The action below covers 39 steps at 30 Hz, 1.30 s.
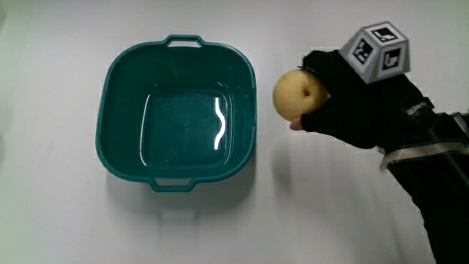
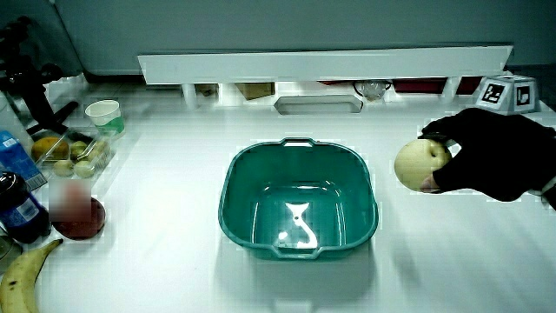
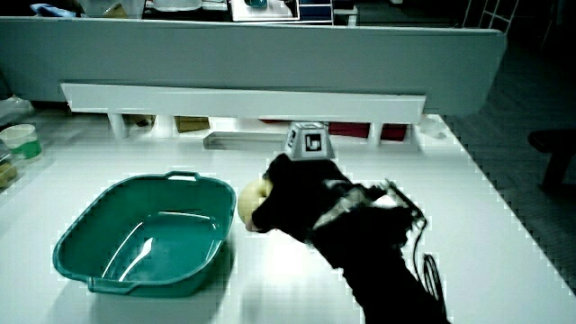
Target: Place pear on desk
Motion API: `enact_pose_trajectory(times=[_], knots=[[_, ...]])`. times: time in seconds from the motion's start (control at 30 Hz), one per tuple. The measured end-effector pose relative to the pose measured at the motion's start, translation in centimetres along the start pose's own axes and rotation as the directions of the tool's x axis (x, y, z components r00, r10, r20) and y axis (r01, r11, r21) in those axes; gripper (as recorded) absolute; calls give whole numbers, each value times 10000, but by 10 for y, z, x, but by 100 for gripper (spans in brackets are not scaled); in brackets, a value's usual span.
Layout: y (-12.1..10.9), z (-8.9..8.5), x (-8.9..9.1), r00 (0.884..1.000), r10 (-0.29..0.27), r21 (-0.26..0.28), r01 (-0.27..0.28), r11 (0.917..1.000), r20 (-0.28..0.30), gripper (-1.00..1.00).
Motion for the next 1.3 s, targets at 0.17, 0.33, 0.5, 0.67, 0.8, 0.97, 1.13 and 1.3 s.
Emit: enact_pose_trajectory(times=[0.17, 0.33, 0.5, 0.67, 0.8, 0.97, 1.13, 1.3], knots=[[6, -19, 28, 9980, -631, -437, 627, 9971, -78, 0], [12, -38, 53, 9928, -1191, -739, 1179, 9903, -120, 0], [15, -52, 63, 9894, -1447, -861, 1432, 9859, -106, 0], [19, -61, 70, 9859, -1673, -1035, 1659, 9807, -45, 0], [22, -69, 75, 9834, -1817, -1257, 1802, 9756, -6, 0], [23, -73, 81, 9800, -1988, -1163, 1966, 9736, -75, 0], [20, -73, 82, 9810, -1809, -1457, 1693, 9747, -701, 0], [21, -81, 84, 9811, -1746, -1849, 1569, 9701, -832, -33]])
